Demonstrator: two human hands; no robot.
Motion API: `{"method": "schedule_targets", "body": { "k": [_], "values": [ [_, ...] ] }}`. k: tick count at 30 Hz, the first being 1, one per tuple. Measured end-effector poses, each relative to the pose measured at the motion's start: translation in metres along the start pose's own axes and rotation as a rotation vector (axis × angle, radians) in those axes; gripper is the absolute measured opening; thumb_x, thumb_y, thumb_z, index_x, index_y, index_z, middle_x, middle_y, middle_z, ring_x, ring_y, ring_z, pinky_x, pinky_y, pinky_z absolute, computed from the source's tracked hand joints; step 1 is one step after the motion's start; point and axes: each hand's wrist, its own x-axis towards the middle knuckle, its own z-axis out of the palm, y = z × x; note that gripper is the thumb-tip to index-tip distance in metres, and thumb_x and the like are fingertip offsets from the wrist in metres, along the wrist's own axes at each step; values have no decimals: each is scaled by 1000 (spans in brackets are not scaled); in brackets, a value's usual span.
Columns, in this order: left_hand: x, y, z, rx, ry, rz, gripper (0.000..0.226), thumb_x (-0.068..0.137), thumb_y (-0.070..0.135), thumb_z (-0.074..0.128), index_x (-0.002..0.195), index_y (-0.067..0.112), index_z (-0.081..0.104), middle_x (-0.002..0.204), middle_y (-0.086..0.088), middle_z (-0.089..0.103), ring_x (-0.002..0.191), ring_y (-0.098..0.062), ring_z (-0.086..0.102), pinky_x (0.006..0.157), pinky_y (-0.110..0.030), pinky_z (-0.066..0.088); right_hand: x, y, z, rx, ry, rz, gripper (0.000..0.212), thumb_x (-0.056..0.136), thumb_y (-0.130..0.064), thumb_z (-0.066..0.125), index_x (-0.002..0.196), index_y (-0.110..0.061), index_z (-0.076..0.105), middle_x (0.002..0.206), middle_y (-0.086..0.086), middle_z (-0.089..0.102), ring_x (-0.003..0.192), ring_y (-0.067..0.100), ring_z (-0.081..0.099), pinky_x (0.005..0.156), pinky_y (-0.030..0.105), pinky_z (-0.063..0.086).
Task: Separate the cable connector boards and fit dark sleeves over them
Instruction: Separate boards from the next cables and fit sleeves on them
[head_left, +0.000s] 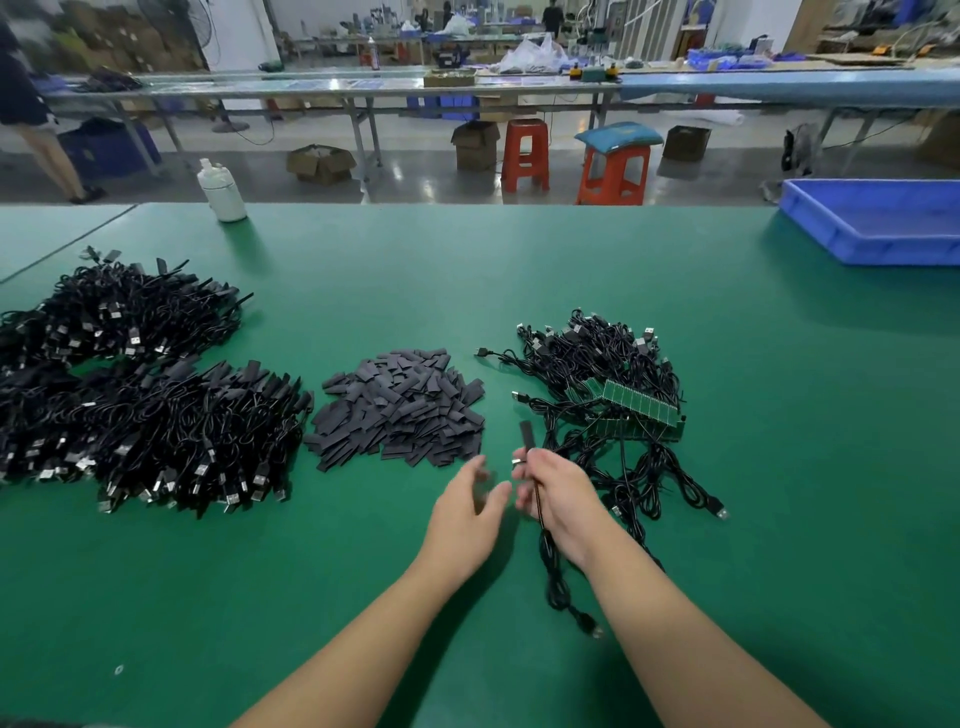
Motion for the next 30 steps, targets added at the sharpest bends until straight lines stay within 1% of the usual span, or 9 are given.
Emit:
{"method": "schedule_targets", "body": {
  "k": [3,6,9,12,15,18,24,27,30],
  "values": [
    [-5,6,8,-303,-214,-140,24,93,25,66,112,12,67,99,-4,73,88,-16,67,88,-33,54,7,-18,11,477,85,-2,22,106,-15,41,100,-6,60,77,4,59,64,13,53,60,25,51],
    [-6,15,10,-498,-192,-145,8,93,5,63,99,0,66,81,-14,70,71,-22,70,65,-28,57,12,-31,22,585,41,-16,22,105,-16,43,101,-5,62,81,7,66,72,16,62,65,27,57],
    [4,22,-14,-461,-50,-131,8,94,5,61,93,9,68,82,-10,71,66,-20,70,55,-28,57,14,-40,16,-130,89,-123,23,104,-25,47,117,-13,62,112,5,70,98,18,66,90,35,55],
    [24,18,-70,-65,140,-66,8,92,21,66,96,26,72,88,2,73,62,-15,71,56,-31,58,20,-51,-18,-1021,344,-385,37,102,-28,49,137,-19,53,129,2,61,107,17,61,99,41,51],
    [45,5,-140,457,342,3,20,92,30,65,107,21,74,98,-1,72,75,-21,69,78,-37,59,30,-69,-66,-1419,475,-466,48,102,-30,46,147,-16,41,147,4,48,138,24,39,116,43,30],
    [57,-12,-198,712,476,-62,23,93,35,61,108,22,73,96,-4,71,73,-24,65,70,-37,59,42,-85,-102,-1560,400,-222,61,103,-42,40,156,-18,21,161,5,28,149,27,19,120,47,19],
    [64,-53,-261,979,525,-325,35,94,43,58,118,19,68,103,-12,70,97,-36,61,81,-41,54,51,-88,-116,-1558,361,-123,64,100,-52,42,153,-19,29,150,15,39,140,32,33,114,48,31],
    [62,-60,-258,1081,556,-305,40,92,46,60,118,17,67,107,-16,65,101,-38,56,84,-44,48,48,-92,-108,-1559,481,-238,57,92,-55,58,137,-22,48,125,12,50,117,30,48,98,42,42],
    [61,-56,-247,1104,590,-237,43,89,40,66,126,18,63,115,-18,60,106,-38,52,87,-47,43,42,-100,-94,-1494,411,-211,46,88,-58,61,120,-27,54,114,4,52,95,25,57,79,37,46]
  ]
}}
